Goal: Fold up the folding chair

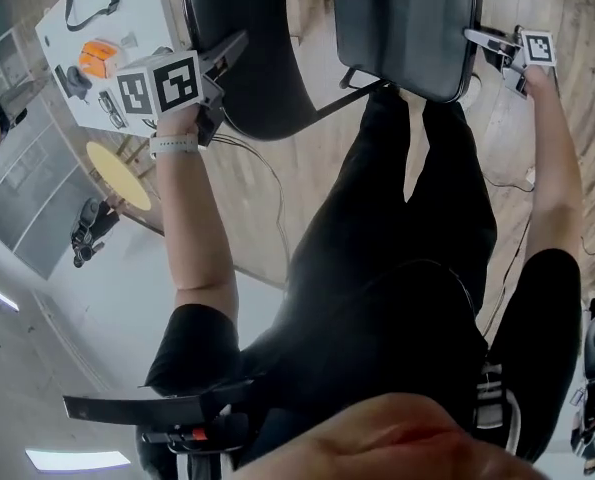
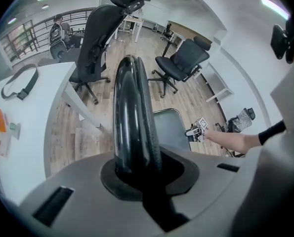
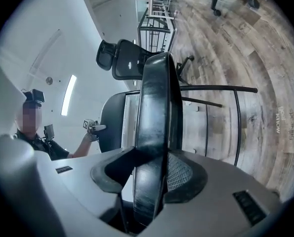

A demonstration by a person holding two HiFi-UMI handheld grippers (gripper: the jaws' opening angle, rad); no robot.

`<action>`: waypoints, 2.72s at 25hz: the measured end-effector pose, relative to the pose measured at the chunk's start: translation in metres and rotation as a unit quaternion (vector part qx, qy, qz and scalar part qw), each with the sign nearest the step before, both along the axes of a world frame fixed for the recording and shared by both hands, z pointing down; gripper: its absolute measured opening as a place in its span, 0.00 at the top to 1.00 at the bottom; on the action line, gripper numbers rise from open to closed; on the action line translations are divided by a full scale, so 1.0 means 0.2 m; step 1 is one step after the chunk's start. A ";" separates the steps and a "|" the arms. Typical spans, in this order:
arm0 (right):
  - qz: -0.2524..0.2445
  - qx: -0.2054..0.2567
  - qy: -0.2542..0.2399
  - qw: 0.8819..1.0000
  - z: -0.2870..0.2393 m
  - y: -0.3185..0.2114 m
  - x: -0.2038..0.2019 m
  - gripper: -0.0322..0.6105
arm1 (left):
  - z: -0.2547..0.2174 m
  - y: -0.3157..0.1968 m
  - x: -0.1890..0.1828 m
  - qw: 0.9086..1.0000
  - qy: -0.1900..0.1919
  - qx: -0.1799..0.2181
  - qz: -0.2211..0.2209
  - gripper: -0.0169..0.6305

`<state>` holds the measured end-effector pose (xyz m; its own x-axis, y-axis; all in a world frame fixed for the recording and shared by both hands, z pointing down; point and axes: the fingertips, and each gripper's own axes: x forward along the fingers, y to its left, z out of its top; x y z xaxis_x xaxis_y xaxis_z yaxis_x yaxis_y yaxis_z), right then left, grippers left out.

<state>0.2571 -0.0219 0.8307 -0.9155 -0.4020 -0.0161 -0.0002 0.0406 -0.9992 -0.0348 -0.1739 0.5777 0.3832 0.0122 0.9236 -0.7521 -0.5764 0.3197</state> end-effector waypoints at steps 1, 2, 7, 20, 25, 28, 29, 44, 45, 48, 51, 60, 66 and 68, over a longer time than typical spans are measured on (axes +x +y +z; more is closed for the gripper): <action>-0.002 0.006 -0.004 1.000 -0.05 -0.01 -0.06 0.67 | -0.01 -0.01 -0.04 1.000 -0.001 -0.002 0.001 0.89; -0.003 0.012 -0.009 1.000 -0.10 -0.03 -0.12 0.68 | -0.04 -0.02 -0.08 1.000 -0.002 -0.002 0.001 0.89; -0.013 0.039 -0.042 0.998 -0.36 -0.20 -0.40 0.74 | -0.14 -0.13 -0.27 1.000 -0.007 0.004 -0.005 0.89; -0.041 0.068 -0.029 0.996 -0.67 -0.47 -0.94 0.80 | -0.22 -0.22 -0.39 0.999 -0.014 0.027 0.008 0.89; -0.048 0.074 -0.040 0.995 -0.75 -0.57 -1.13 0.80 | -0.24 -0.24 -0.41 0.999 -0.026 0.031 0.014 0.89; -0.040 0.077 -0.075 0.993 -0.83 -0.63 -1.26 0.80 | -0.27 -0.24 -0.44 0.999 -0.032 0.036 0.012 0.89; -0.036 0.078 -0.088 0.992 -0.85 -0.66 -1.31 0.80 | -0.28 -0.25 -0.46 0.999 -0.035 0.038 0.012 0.89; -0.014 0.018 0.002 1.000 -0.77 -0.92 -1.86 0.79 | -0.34 -0.30 -0.61 0.996 -0.063 0.055 0.009 0.89; -0.012 0.016 0.004 1.000 -0.77 -0.93 -1.89 0.79 | -0.33 -0.31 -0.62 0.996 -0.065 0.057 0.008 0.89; -0.014 0.014 0.016 1.000 -0.76 -0.96 -1.96 0.78 | -0.32 -0.33 -0.68 0.996 -0.065 0.060 0.003 0.89; -0.017 0.015 0.022 0.999 -0.79 -0.98 -2.00 0.78 | -0.35 -0.35 -0.74 0.996 -0.060 0.059 0.001 0.89; -0.013 0.007 0.027 1.000 -0.75 -1.03 -2.12 0.78 | -0.30 -0.42 -0.89 0.997 -0.046 0.054 -0.002 0.89; -0.020 0.008 0.039 0.999 -0.74 -1.04 -2.16 0.77 | -0.29 -0.44 -0.93 0.998 -0.036 0.053 0.001 0.88; -0.019 0.004 0.039 0.999 -0.74 -1.04 -2.15 0.77 | -0.29 -0.43 -0.92 0.998 -0.034 0.054 0.004 0.88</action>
<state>-0.1731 -0.2298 0.6818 -0.9288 -0.3669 0.0527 -0.0762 0.0497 -0.9959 -0.2194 -0.2608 0.5194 0.3196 -0.0850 0.9437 -0.7648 -0.6112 0.2040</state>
